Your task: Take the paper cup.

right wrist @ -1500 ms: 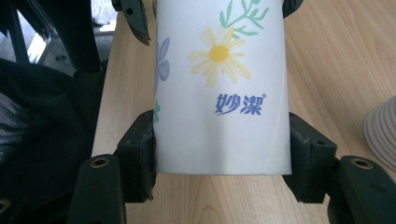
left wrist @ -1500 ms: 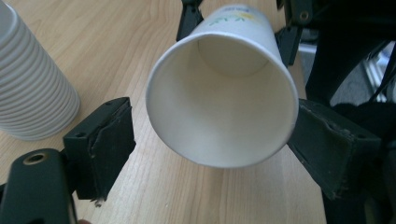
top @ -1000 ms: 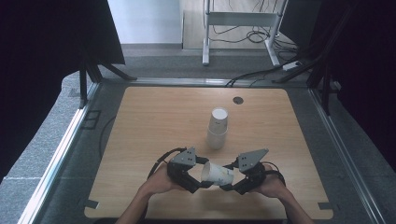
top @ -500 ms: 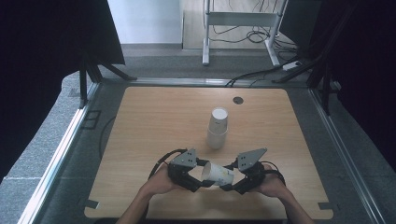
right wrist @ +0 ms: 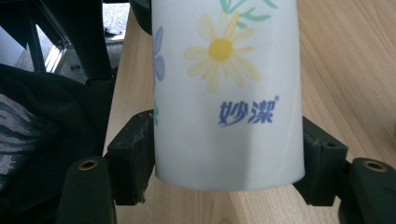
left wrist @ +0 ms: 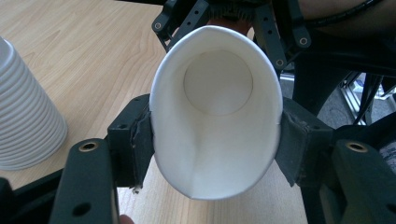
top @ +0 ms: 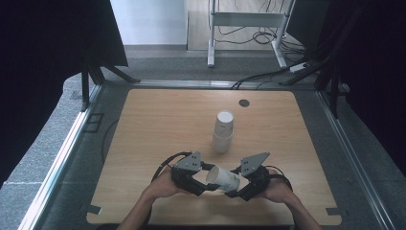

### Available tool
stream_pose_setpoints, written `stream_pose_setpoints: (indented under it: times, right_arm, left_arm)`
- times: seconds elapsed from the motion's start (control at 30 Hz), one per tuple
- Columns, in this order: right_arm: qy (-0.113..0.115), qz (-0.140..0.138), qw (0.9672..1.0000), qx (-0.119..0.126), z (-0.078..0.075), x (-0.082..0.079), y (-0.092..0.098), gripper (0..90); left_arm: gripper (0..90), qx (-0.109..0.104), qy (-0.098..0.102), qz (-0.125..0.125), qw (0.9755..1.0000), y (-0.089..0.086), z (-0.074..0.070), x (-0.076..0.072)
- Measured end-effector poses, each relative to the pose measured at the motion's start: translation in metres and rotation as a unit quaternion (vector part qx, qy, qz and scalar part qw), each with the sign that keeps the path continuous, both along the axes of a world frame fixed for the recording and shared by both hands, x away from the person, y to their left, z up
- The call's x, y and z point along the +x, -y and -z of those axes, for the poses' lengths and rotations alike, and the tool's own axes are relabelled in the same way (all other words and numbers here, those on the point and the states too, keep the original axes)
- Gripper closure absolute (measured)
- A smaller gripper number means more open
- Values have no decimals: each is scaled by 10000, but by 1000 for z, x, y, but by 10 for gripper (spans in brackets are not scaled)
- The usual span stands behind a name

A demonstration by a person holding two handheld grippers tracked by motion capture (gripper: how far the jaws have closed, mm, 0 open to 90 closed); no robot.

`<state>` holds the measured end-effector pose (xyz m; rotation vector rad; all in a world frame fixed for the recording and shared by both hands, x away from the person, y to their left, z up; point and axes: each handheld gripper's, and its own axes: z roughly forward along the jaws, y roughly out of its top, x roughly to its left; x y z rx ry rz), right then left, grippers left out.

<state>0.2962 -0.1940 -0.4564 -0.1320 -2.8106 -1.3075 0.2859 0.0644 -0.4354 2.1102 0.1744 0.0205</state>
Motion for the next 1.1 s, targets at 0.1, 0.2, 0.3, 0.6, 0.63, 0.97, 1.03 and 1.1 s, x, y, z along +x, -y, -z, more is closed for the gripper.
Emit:
stream_pose_setpoints:
  times: [0.1,0.2,0.3,0.6,0.63,0.97,1.03,1.1]
  right_arm:
    - [13,34,10000,-26,0,1,1,292]
    - [44,89,9999,-95,-3,1,3,276]
    - [54,123,9997,-208,-7,2,4,262]
    - [87,120,9956,-924,-19,0,-3,233]
    - [126,105,9945,-1031,-19,1,-5,233]
    - [431,-18,9842,-1715,-16,0,-27,242]
    - [487,-54,9817,-1842,-14,0,-31,245]
    - [488,-70,9796,-1948,-12,0,-35,252]
  left_arm:
    - [355,141,27,3,9999,0,-2,1]
    - [354,322,64,34,9995,0,-5,2]
    - [354,577,93,83,9983,3,-8,2]
    - [351,1322,251,179,9908,15,-20,5]
    - [351,1395,267,191,9897,16,-22,5]
    - [350,2063,447,321,9769,35,-35,4]
    - [349,2158,456,336,9748,38,-35,4]
    - [349,2246,495,374,9725,42,-35,5]
